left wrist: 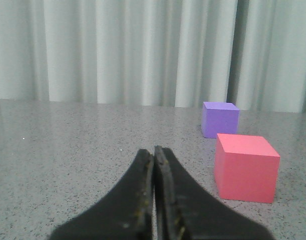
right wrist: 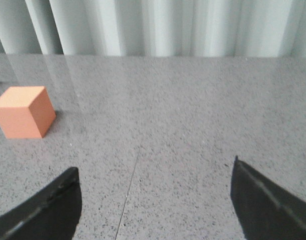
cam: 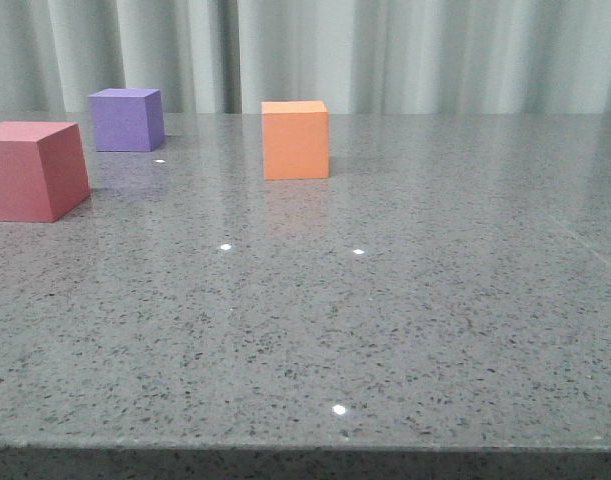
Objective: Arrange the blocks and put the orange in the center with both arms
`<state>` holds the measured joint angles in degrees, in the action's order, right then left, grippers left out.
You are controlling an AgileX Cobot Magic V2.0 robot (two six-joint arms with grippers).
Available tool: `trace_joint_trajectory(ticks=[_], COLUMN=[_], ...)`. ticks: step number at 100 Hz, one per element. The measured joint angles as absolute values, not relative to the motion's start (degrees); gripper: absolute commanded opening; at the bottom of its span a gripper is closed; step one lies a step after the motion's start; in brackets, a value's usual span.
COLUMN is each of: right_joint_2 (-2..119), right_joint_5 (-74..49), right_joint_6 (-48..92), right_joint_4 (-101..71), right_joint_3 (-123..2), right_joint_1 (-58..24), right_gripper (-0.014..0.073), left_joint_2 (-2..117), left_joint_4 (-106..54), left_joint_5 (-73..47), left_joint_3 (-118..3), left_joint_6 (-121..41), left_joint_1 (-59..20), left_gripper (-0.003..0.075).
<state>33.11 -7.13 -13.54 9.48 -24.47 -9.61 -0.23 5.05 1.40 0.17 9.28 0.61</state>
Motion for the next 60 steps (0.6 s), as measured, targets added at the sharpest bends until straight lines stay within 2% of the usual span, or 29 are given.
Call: trace_joint_trajectory(ticks=[10, 17, 24, 36, 43, 60], right_joint_2=[33.0, 33.0, 33.0, 33.0, 33.0, 33.0], right_joint_5=[-4.5, -4.0, -3.7, -3.4, -3.4, -3.4], right_joint_6=[-13.5, -13.5, -13.5, -13.5, -13.5, -13.4], right_joint_4=[9.5, 9.5, 9.5, 9.6, 9.6, 9.6], right_joint_3=[-22.9, -22.6, -22.5, -22.5, -22.5, -22.5], right_joint_1=[-9.6, -9.6, -9.6, -9.6, -9.6, -9.6], right_gripper=[0.0561, 0.0479, 0.0351, 0.0066, -0.0071, -0.0069], left_joint_2=[-0.2, -0.2, -0.2, -0.2, -0.2, -0.2], left_joint_4=[5.1, 5.1, 5.1, 5.1, 5.1, 5.1], left_joint_5=[1.4, 1.4, 1.4, 1.4, 1.4, 1.4], left_joint_3=[0.2, 0.2, 0.2, 0.2, 0.2, 0.2], left_joint_6=[9.3, 9.3, 9.3, 9.3, 9.3, 9.3], left_joint_1=[0.6, 0.6, 0.6, 0.6, 0.6, 0.6], left_gripper=[-0.0020, -0.0020, -0.0020, -0.0020, -0.0020, -0.0020])
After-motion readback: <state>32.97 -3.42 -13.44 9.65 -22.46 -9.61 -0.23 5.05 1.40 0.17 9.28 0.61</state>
